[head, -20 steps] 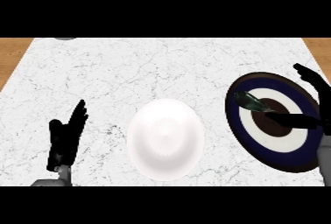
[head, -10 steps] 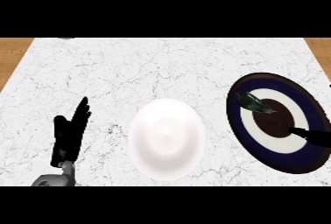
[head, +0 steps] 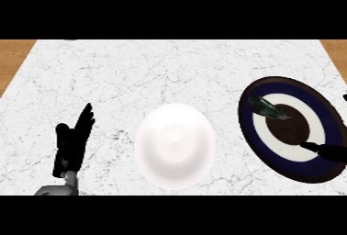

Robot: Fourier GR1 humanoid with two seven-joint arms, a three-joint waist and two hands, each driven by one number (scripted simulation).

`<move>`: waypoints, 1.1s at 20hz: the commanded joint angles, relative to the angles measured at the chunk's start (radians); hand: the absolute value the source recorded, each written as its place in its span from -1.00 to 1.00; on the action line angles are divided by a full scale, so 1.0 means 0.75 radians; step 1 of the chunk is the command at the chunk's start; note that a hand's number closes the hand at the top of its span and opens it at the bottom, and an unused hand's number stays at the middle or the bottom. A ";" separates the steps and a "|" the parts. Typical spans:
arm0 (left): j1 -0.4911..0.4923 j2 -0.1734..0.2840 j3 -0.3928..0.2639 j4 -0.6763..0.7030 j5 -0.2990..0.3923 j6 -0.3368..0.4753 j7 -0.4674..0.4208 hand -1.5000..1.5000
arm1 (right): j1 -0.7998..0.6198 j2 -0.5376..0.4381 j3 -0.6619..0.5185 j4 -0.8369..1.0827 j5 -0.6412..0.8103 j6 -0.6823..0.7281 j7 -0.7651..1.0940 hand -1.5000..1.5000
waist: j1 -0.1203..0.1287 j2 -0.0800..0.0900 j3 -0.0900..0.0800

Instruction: Pick the eggplant from the plate and place it in the plate

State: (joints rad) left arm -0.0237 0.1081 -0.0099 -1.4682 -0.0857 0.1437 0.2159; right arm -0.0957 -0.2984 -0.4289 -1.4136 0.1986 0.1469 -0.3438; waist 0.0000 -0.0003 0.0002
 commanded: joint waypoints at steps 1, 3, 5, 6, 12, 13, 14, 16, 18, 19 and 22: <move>0.030 0.031 0.014 -0.094 0.012 -0.039 0.081 0.00 | -0.050 0.036 0.062 0.102 0.106 -0.125 -0.045 -1.00 | 0.006 0.000 0.000; -0.005 0.007 0.008 -0.119 0.003 -0.029 0.133 0.00 | -0.038 -0.017 0.032 0.046 0.062 -0.085 0.039 -1.00 | 0.001 0.000 0.000; 0.029 -0.036 -0.045 -0.167 -0.049 0.028 0.144 0.00 | 0.023 0.006 0.009 0.165 0.092 -0.133 -0.086 -1.00 | 0.003 0.000 0.000; 0.036 -0.032 -0.010 -0.035 -0.038 0.005 -0.002 0.00 | -0.033 -0.020 0.029 0.161 0.114 -0.151 -0.046 -1.00 | 0.002 0.001 0.000; -0.020 -0.056 -0.013 -0.037 -0.032 -0.017 0.051 0.00 | -0.042 -0.030 0.040 0.183 0.110 -0.200 -0.028 -1.00 | -0.001 0.000 0.000; -0.018 0.016 0.039 -0.106 -0.021 -0.043 0.123 0.00 | -0.032 -0.048 0.012 0.278 0.119 -0.218 -0.104 -1.00 | 0.001 0.000 0.000; -0.036 -0.045 0.014 0.044 -0.039 -0.020 -0.007 0.00 | 0.028 0.004 0.048 0.092 0.117 -0.235 -0.036 -1.00 | -0.004 0.000 -0.001; -0.052 -0.027 0.051 0.021 -0.011 -0.028 0.009 0.00 | -0.139 -0.119 -0.031 0.406 0.116 -0.242 -0.099 -1.00 | 0.004 0.002 0.000; -0.041 0.009 0.061 -0.067 -0.019 -0.044 0.085 0.00 | 0.016 -0.068 -0.014 0.247 0.082 -0.223 -0.108 -1.00 | -0.001 0.000 0.000; -0.033 -0.042 0.022 -0.020 -0.041 -0.024 0.033 0.00 | 0.043 -0.064 0.005 0.177 0.100 -0.229 -0.051 -1.00 | -0.002 0.000 0.000; -0.050 0.008 0.072 -0.007 -0.014 -0.070 0.032 0.00 | -0.089 -0.177 -0.062 0.449 0.073 -0.208 -0.161 -1.00 | 0.003 0.001 0.000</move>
State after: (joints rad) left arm -0.0370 0.0971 0.0220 -1.4897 -0.1019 0.1093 0.2428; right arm -0.1076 -0.3769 -0.4513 -1.1851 0.2620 -0.0111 -0.4345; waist 0.0005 0.0000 0.0002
